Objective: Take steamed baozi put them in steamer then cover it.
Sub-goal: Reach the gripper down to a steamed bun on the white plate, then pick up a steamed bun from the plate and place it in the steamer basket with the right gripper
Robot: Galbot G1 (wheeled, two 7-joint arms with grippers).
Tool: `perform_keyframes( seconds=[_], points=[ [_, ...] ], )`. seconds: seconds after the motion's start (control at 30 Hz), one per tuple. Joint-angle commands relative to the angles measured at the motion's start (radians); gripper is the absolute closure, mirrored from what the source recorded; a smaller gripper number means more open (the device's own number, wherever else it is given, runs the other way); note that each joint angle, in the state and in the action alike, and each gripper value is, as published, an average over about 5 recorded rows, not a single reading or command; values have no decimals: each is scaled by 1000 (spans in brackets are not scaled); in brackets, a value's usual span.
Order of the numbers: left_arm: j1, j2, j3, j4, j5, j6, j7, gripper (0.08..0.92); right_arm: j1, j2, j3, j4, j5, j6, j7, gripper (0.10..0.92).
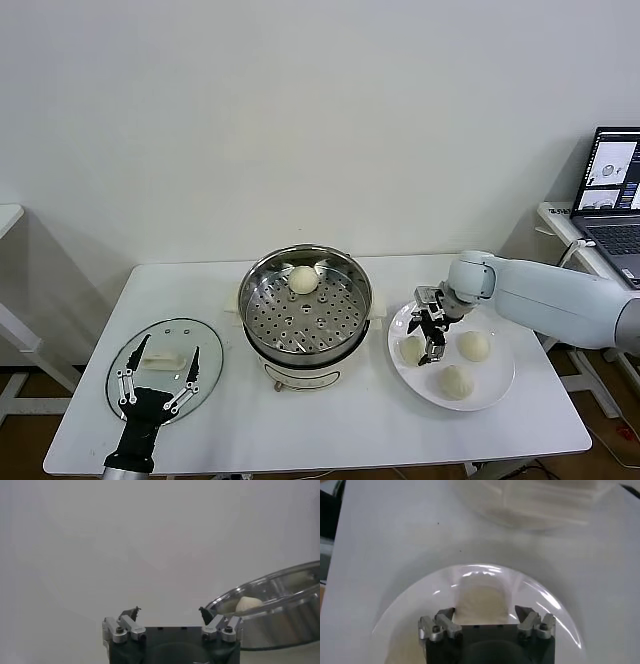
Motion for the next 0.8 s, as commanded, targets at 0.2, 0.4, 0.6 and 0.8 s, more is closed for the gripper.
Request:
perform_keyframes(
  seconds=[0.2, 0.4, 0.6, 0.8],
  points=[
    [-2, -1, 2, -1, 0, 1, -1, 177, 12, -15, 11, 23, -23, -3, 10, 355],
    [-10, 8, 8, -7, -1, 4, -2, 177, 137, -8, 33, 32, -6, 19, -94, 376],
    [-19, 22, 20, -5, -2, 0, -4, 177, 404, 78, -31, 2, 83, 53, -255, 381],
    [-37, 34, 37, -1, -2, 0, -5, 177, 586, 220, -77, 2, 157, 61, -349, 381]
  ],
)
